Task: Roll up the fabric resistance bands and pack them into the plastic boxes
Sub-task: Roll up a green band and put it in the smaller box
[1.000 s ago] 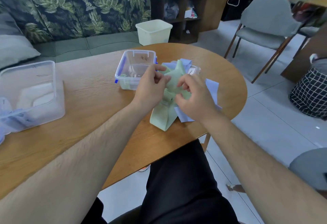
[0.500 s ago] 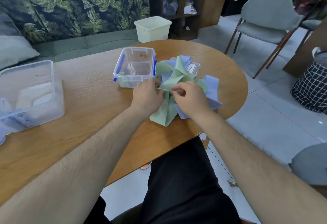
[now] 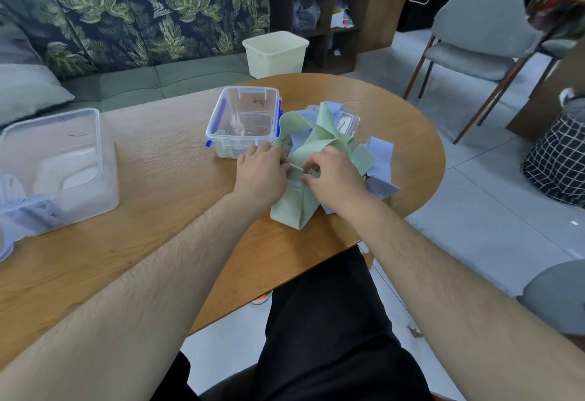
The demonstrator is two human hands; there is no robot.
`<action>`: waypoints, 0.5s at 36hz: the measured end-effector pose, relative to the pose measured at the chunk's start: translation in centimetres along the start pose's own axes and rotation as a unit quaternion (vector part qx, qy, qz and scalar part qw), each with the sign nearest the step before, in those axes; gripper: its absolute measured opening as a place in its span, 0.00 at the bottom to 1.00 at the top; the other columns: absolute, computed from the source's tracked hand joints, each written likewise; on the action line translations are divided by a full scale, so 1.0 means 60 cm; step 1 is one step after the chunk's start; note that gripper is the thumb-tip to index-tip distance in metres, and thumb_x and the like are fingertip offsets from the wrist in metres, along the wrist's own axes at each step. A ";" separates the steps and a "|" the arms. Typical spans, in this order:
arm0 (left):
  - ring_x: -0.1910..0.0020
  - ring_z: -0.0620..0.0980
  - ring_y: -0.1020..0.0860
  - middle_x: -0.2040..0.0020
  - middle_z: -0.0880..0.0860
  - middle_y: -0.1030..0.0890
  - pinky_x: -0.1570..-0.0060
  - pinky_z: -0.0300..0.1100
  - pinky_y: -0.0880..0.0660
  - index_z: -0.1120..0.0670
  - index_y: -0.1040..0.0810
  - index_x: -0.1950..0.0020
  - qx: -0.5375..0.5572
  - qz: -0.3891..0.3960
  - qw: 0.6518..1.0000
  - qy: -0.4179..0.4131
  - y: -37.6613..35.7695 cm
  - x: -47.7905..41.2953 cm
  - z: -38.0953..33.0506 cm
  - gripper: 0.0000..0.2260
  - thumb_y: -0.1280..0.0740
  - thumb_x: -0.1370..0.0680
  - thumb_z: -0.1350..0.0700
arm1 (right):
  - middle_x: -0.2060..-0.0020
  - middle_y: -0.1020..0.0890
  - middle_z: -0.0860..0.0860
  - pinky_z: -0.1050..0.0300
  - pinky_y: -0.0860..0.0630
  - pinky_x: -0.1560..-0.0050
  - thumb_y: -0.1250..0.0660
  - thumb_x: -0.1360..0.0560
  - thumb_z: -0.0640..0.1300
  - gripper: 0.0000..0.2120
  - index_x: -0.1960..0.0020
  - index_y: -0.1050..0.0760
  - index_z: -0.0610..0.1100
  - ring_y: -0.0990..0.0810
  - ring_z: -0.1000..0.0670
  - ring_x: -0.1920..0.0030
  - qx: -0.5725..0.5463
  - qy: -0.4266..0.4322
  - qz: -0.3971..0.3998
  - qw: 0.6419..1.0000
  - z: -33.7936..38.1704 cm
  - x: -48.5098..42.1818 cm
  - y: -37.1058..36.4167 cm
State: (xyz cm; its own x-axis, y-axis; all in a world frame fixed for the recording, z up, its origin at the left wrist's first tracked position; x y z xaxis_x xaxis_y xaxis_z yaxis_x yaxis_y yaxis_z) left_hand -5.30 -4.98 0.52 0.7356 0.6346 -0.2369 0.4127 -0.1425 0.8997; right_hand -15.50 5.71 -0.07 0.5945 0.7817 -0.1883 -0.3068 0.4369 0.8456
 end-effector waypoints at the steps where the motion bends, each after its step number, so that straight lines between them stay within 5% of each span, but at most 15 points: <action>1: 0.39 0.55 0.30 0.42 0.52 0.23 0.41 0.48 0.37 0.53 0.23 0.43 0.008 -0.004 1.000 0.000 -0.001 0.002 0.000 0.07 0.38 0.18 0.53 | 0.47 0.25 0.47 0.47 0.24 0.45 0.31 0.23 0.44 0.05 0.49 0.18 0.45 0.25 0.44 0.42 0.006 0.002 -0.002 1.000 0.001 0.001 0.000; 7: 0.38 0.52 0.28 0.40 0.48 0.23 0.39 0.46 0.38 0.50 0.27 0.37 0.059 -0.003 0.998 -0.010 0.003 0.006 -0.002 0.12 0.36 0.20 0.55 | 0.52 0.28 0.51 0.48 0.26 0.48 0.35 0.22 0.41 0.03 0.50 0.24 0.43 0.26 0.46 0.47 -0.011 0.029 -0.062 0.998 0.013 0.005 0.014; 12: 0.38 0.52 0.27 0.40 0.47 0.22 0.38 0.46 0.37 0.50 0.26 0.37 0.075 0.004 0.997 -0.003 0.006 0.007 0.002 0.14 0.38 0.22 0.59 | 0.44 0.27 0.48 0.53 0.30 0.44 0.30 0.23 0.52 0.14 0.40 0.22 0.46 0.31 0.46 0.38 0.056 0.019 0.004 0.998 0.014 -0.003 -0.001; 18: 0.38 0.51 0.28 0.39 0.48 0.23 0.39 0.43 0.38 0.50 0.26 0.37 0.074 0.005 0.997 -0.009 0.005 0.013 0.007 0.17 0.36 0.24 0.62 | 0.46 0.27 0.46 0.55 0.34 0.50 0.34 0.20 0.44 0.07 0.47 0.20 0.43 0.28 0.43 0.41 0.068 0.026 -0.028 0.997 0.013 -0.005 -0.015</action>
State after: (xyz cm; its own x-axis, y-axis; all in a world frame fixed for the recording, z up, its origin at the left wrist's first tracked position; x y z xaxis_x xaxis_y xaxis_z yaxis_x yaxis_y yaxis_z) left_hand -4.39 -4.87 0.42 0.7495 0.6186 -0.2358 0.4783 -0.2597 0.8389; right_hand -14.83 4.72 -0.35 0.5681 0.7813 -0.2587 -0.1695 0.4187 0.8922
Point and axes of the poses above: each hand's wrist, its own x-axis away from the middle knuckle, its own y-axis out of the back of the hand, z = x × y, the point moved 4 cm from there along -x, towards the middle knuckle
